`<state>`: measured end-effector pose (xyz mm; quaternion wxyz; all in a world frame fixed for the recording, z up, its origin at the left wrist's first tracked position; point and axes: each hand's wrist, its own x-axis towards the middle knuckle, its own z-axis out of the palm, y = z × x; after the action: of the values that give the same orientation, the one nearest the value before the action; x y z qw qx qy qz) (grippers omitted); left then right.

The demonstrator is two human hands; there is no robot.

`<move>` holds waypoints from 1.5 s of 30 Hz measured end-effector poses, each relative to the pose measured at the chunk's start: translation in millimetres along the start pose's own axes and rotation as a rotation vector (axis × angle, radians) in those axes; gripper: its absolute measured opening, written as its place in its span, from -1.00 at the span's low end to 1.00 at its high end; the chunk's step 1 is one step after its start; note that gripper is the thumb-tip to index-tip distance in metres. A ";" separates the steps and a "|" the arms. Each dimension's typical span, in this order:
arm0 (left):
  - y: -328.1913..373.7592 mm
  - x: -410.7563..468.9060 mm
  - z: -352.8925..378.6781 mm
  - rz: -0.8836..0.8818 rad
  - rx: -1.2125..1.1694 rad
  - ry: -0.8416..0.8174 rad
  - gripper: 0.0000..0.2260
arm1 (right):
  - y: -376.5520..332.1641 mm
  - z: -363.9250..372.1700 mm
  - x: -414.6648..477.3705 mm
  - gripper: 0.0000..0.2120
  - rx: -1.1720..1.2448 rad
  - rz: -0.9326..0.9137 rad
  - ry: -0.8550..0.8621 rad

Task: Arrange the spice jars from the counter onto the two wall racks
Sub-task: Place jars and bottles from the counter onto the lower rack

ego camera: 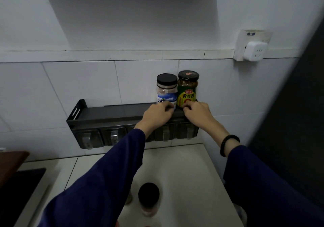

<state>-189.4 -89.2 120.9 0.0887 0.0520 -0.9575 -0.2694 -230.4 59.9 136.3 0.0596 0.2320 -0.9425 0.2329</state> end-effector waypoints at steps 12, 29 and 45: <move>-8.7 -74.5 -5.8 0.224 -0.051 0.317 -0.67 | -22.9 32.9 -62.1 -0.62 0.085 -0.272 0.300; -94.2 -226.7 62.7 -0.255 -0.043 0.113 -0.43 | -26.9 172.1 -178.6 -0.40 0.040 0.006 -0.505; -99.1 -193.0 72.2 -0.357 -0.039 -0.179 -0.45 | -42.6 77.3 -143.8 -0.52 1.012 0.342 -0.234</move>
<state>-9.6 -108.3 -19.1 -0.0450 0.1952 -0.9317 -0.3030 -83.6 49.3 53.7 -0.2035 0.0996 -0.7374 0.6363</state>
